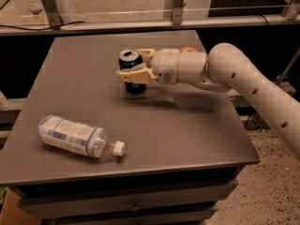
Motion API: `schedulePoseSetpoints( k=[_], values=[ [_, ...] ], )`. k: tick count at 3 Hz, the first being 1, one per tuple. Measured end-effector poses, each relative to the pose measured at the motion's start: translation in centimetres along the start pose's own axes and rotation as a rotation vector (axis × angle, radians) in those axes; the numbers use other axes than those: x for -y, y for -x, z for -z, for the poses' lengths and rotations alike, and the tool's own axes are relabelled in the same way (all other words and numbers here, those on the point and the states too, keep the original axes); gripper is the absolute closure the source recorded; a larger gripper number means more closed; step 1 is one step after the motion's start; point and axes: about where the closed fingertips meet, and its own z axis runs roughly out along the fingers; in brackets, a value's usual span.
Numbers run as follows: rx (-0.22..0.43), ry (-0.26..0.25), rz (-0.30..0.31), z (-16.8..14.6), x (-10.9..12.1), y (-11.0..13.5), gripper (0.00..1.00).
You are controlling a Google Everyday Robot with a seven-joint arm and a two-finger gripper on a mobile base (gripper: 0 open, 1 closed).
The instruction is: Place pepsi can upright
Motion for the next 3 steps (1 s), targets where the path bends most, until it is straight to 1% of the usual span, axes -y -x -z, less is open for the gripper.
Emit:
schedulePoseSetpoints(
  k=[1, 3],
  values=[
    [-0.037, -0.013, -0.022, 0.9, -0.5, -0.7, 0.0],
    [-0.08, -0.035, -0.041, 2.5, -1.0, -1.2, 0.0]
  ],
)
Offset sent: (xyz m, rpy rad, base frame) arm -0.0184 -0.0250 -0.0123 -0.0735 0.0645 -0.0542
